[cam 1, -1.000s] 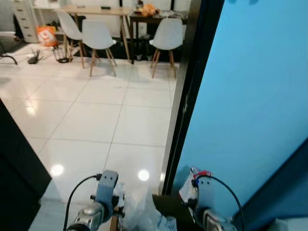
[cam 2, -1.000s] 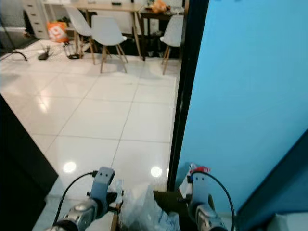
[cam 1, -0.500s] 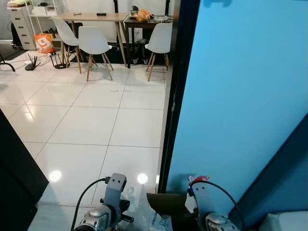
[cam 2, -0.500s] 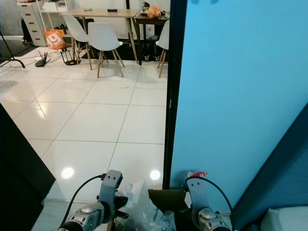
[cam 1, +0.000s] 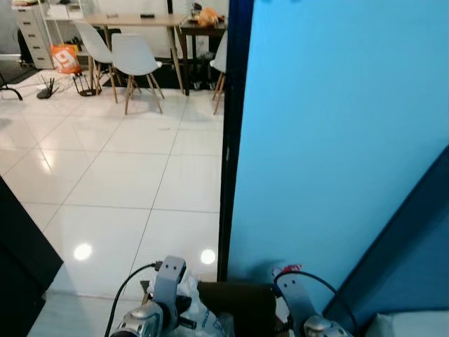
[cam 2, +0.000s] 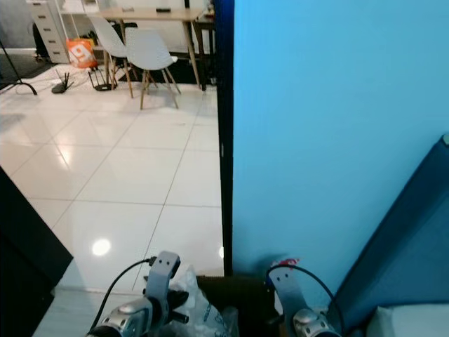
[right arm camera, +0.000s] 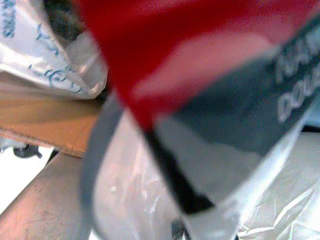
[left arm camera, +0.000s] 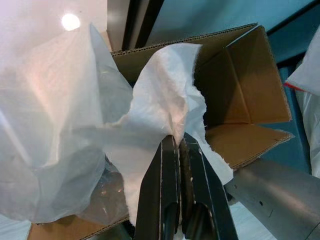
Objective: Clean up the room
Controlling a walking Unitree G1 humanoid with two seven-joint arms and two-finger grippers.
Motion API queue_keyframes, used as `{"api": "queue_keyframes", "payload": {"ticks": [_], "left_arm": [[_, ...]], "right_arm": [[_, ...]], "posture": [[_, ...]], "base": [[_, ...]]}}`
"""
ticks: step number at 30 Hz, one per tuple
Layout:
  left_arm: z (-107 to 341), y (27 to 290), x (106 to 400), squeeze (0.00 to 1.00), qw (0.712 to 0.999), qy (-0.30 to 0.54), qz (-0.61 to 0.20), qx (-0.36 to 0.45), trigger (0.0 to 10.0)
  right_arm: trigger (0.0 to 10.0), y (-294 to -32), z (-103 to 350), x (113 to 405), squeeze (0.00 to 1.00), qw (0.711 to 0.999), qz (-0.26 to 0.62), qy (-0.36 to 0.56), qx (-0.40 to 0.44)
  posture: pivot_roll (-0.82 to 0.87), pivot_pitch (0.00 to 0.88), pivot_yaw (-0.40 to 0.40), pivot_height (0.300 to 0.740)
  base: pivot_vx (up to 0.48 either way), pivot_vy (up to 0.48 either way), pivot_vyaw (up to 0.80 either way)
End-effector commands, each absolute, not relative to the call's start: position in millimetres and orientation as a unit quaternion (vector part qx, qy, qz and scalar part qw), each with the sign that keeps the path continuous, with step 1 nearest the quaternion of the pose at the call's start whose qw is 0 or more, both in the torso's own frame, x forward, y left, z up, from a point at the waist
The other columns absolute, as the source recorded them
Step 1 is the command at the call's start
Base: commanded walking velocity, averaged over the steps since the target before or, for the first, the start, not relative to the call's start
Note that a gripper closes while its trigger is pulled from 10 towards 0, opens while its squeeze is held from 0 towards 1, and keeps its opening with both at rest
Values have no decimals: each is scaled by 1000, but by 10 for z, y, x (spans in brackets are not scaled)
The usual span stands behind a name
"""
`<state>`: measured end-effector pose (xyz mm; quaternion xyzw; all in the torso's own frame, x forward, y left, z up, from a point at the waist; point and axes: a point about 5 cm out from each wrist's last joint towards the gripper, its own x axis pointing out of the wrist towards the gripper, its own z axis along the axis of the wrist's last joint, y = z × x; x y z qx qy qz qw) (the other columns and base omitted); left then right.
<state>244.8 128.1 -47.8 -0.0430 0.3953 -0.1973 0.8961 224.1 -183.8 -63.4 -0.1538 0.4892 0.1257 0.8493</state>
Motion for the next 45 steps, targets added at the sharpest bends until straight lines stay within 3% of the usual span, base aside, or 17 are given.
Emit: {"api": "queue_keyframes", "payload": {"ticks": [1, 5, 13, 14, 15, 22, 24, 25, 26, 33, 37, 40, 45], "left_arm": [[-502, 1357, 2418, 0, 895, 403, -189, -37, 10000], [-516, 1392, 2400, 0, 892, 409, -188, -29, 10000], [-642, 1578, 2213, 0, 883, 441, -163, 11, 10000], [-671, 1626, 2162, 0, 881, 447, -155, 14, 10000], [-693, 1674, 2119, 0, 879, 452, -149, 17, 10000], [-711, 1750, 2073, 0, 879, 456, -139, 19, 10000], [-636, 1733, 2193, 0, 896, 425, -130, -8, 10000], [-590, 1705, 2264, 0, 904, 408, -129, -21, 10000], [-528, 1649, 2356, 0, 911, 387, -136, -36, 10000], [-284, 1349, 2655, 0, 922, 322, -206, -66, 10000], [-200, 1050, 2702, 0, 898, 315, -304, -50, 10000], [-203, 987, 2686, 0, 889, 318, -328, -34, 10000], [-235, 784, 2616, 0, 853, 333, -397, 61, 10000]], "right_arm": [[10000, -1779, -635, 2248, 0, 845, 143, 489, -162], [10000, -1765, -649, 2225, 0, 835, 162, 496, -173], [10000, -1718, -645, 2237, 0, 851, 149, 487, -130], [10000, -1699, -639, 2248, 353, 856, 148, 479, -123], [10000, -1666, -623, 2277, 1000, 863, 148, 470, -112], [10000, -1608, -594, 2325, 1000, 870, 153, 458, -101], [10000, -1640, -606, 2309, 1000, 859, 155, 471, -129], [10000, -1671, -616, 2292, 898, 853, 153, 479, -140], [10000, -1713, -623, 2277, 0, 850, 148, 484, -146], [10000, -1904, -607, 2275, 0, 858, 92, 488, -132], [10000, -2027, -568, 2311, 0, 863, 54, 486, -131], [10000, -2056, -554, 2324, 0, 863, 45, 485, -133], [10000, -2161, -499, 2377, 0, 867, 15, 479, -134]], "posture": [[13, 29, -22, 707], [17, 31, -23, 707], [53, 51, -17, 707], [73, 64, -15, 707], [79, 65, -14, 707], [85, 76, -12, 707], [74, 83, -11, 707], [71, 83, -11, 707], [67, 83, -10, 707], [47, 78, -3, 707], [25, 72, 4, 707], [12, 70, 9, 707], [-15, 70, 17, 707]], "base": [[0, 0, 0], [0, 0, 0], [0, 0, 0], [0, 0, 0], [0, 0, 0], [0, 0, 0], [0, 0, 0], [0, 0, 0], [0, 0, 0], [0, 0, 0], [0, 0, 0], [0, 0, 0], [0, 0, 0]]}}
